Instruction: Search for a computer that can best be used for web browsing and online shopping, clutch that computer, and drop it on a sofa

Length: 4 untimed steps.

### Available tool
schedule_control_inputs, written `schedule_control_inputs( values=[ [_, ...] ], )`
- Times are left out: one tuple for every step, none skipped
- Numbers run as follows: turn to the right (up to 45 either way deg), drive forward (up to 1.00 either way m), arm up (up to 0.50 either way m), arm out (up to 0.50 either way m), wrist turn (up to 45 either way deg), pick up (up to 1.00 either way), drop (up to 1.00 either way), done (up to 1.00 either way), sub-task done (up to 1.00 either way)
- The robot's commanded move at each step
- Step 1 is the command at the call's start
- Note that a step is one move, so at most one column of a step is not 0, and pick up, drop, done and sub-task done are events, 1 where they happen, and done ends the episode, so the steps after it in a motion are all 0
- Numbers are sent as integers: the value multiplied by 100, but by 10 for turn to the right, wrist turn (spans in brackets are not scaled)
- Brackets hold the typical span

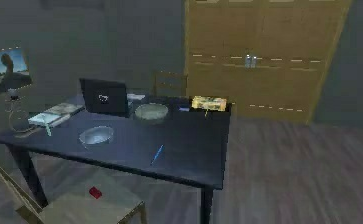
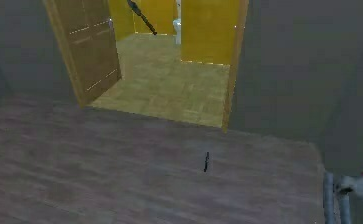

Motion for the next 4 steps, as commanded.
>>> schedule_control_inputs(
  values=[
    [-450, 0, 0, 0, 0, 0, 0, 0, 0],
    [-450, 0, 0, 0, 0, 0, 0, 0, 0],
    [-180, 0, 0, 0, 0, 0, 0, 0, 0],
    [450, 0, 0, 0, 0, 0, 0, 0, 0]
  ],
)
